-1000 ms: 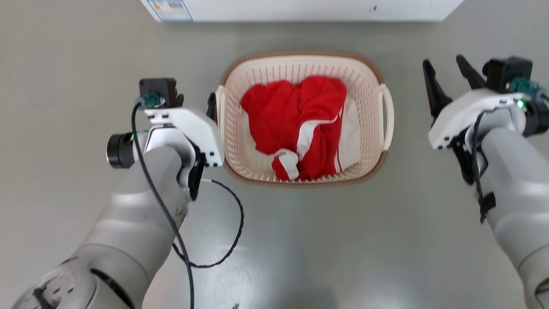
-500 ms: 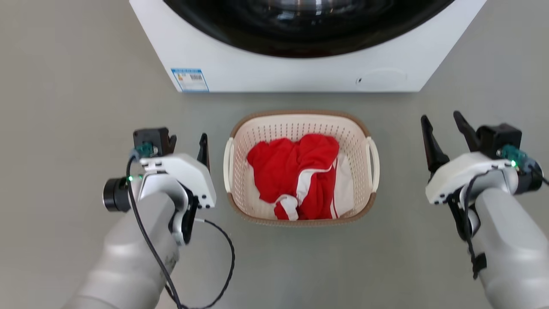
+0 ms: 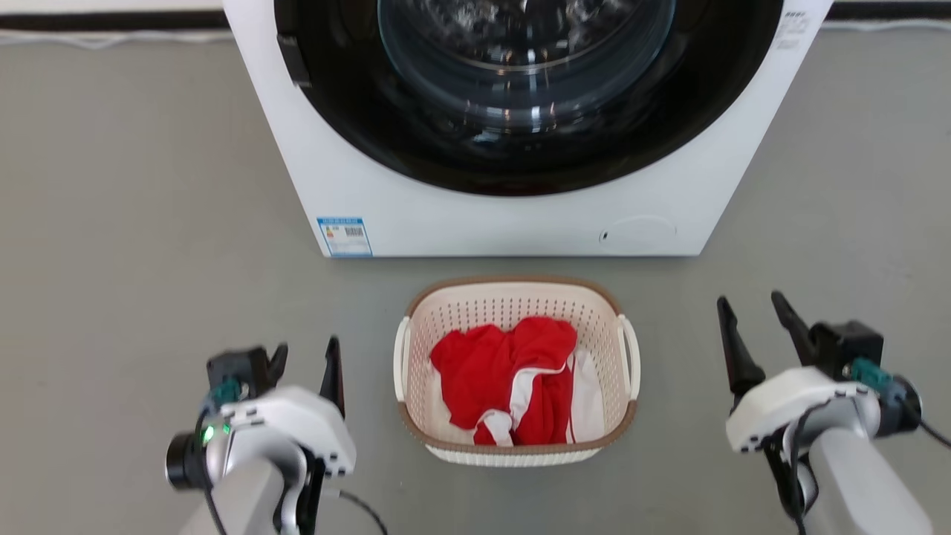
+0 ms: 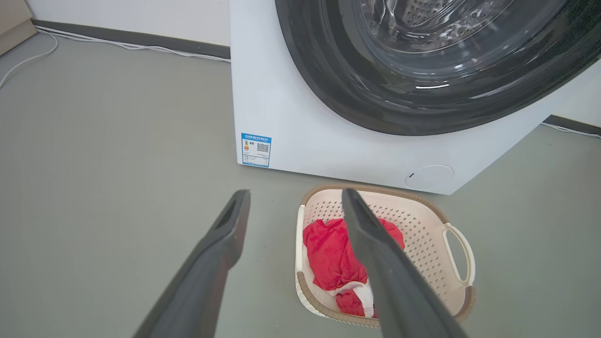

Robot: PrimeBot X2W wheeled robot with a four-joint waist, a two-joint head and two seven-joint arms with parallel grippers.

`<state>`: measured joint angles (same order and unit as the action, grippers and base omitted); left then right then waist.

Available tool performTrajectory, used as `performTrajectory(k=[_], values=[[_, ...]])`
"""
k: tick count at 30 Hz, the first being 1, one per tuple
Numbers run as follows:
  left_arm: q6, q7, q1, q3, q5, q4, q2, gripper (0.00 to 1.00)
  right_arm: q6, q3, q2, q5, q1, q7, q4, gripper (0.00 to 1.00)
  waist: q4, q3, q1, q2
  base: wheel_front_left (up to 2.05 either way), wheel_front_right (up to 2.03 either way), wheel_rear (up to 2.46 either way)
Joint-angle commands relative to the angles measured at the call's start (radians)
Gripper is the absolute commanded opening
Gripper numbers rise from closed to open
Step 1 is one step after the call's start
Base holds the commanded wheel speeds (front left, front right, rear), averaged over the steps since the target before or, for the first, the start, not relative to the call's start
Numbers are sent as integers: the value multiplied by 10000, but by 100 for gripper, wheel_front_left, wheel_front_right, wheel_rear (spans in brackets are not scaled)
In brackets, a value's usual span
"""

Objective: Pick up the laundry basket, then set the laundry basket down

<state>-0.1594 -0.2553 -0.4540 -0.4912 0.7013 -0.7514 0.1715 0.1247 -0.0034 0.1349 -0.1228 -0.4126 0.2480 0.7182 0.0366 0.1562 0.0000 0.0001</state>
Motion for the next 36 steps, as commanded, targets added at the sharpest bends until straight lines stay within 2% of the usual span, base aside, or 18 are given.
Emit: performTrajectory(k=[1,14,24,36], values=[[-38,-64,324,570,-343,478,273,100,60,106,-105,109,317,137,-425,100,-71,-401,0,-1,0,0,0],[-42,-64,2811,2322,-1495,2144,-31,100,60,-30,-164,50,2075,137,-1629,100,-66,-1441,0,-1,0,0,0],[359,-64,4147,3380,-2394,3663,-273,100,60,-244,-50,300,3210,137,-2808,100,-5,-1680,0,-1,0,0,0],[677,-64,4940,3941,-3041,4540,-707,100,60,-666,-185,474,4093,137,-3864,100,11,-1827,0,-1,0,0,0]])
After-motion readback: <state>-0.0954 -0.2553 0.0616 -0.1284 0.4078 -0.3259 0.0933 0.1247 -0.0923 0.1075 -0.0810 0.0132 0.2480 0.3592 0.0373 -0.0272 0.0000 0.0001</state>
